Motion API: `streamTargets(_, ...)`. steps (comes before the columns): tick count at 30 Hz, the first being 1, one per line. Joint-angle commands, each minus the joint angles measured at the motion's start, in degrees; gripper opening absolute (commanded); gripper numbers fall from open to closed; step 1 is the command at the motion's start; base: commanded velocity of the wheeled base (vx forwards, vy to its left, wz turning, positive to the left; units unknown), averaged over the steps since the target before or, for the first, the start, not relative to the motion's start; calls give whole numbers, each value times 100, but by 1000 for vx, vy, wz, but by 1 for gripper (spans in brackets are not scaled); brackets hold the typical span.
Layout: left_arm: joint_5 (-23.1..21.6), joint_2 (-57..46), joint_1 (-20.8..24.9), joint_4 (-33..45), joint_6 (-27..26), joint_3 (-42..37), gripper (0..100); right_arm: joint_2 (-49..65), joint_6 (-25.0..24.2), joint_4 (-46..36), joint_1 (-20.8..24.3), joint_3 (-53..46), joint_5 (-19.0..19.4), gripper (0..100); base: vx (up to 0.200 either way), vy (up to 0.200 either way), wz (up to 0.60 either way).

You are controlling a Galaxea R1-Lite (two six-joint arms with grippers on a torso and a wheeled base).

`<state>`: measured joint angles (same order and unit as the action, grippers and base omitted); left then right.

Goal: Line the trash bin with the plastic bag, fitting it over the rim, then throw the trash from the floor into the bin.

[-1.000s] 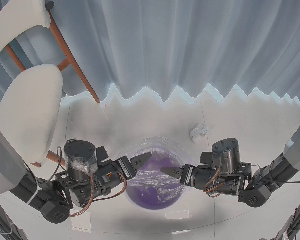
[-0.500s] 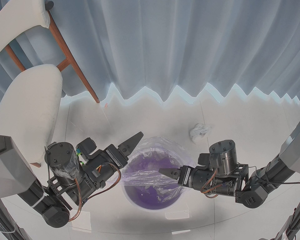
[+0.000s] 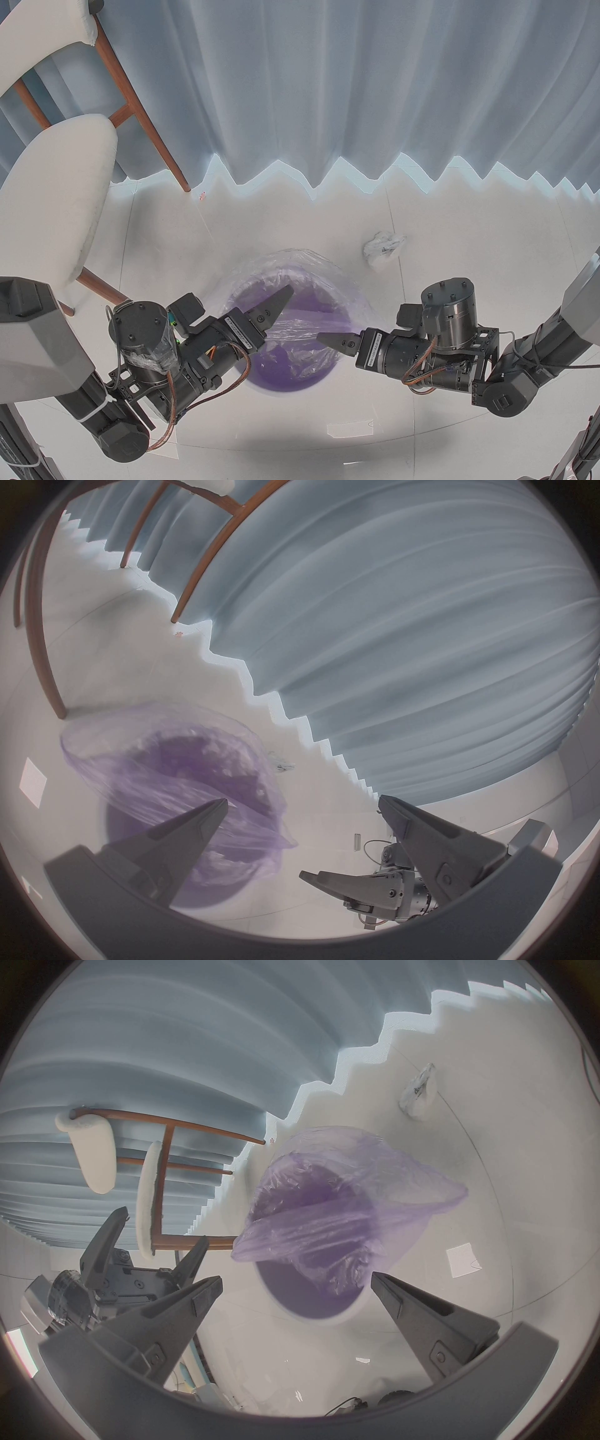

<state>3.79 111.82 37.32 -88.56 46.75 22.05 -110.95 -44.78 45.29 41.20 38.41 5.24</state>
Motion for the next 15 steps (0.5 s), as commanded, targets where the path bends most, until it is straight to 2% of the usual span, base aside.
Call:
streamTargets(1,34,15,74,6,36,97,100,47,-14,50,-25,52,3,100,0,0,0)
streamTargets(5,34,129,4,6,45,106,100,29,-110,129,-25,61,3,100,0,0,0)
streamTargets(9,25,366,-128,6,80,80,100,-15,-515,288,-16,211,3,100,0,0,0)
streamTargets(15,-107,322,-436,182,660,80,100,-270,-1174,296,37,465,12,100,0,0,0)
